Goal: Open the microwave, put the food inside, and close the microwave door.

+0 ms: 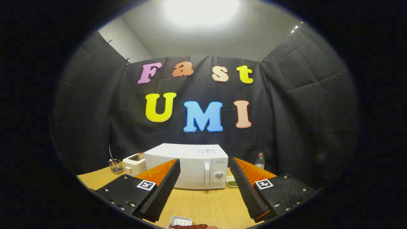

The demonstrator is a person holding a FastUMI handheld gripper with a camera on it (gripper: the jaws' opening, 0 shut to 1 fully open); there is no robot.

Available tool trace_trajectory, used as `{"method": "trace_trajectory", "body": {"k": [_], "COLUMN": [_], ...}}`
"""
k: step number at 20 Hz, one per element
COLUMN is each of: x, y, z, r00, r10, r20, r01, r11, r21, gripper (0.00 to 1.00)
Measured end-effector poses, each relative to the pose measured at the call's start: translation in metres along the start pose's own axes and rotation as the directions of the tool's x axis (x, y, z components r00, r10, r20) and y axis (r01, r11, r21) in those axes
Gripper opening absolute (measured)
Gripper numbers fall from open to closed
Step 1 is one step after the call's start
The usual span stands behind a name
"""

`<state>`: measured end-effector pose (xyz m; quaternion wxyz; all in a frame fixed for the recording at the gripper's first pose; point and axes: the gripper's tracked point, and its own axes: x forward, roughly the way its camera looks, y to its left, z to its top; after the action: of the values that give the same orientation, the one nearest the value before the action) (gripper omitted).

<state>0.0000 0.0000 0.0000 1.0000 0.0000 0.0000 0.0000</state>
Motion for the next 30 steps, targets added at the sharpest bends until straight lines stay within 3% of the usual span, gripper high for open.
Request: {"method": "trace_trajectory", "body": {"k": [20,30], "x": [0.007,0.063], "y": [0.0,-0.007], "z": [0.01,0.0], "r00": [1.0,1.0], "r10": [0.001,0.009], "r20": [0.016,-0.005], "r01": [-0.001,-0.009], "r11": [1.0,1.0], "r21": [-0.012,-0.013], "gripper": [0.98,0.98]}}
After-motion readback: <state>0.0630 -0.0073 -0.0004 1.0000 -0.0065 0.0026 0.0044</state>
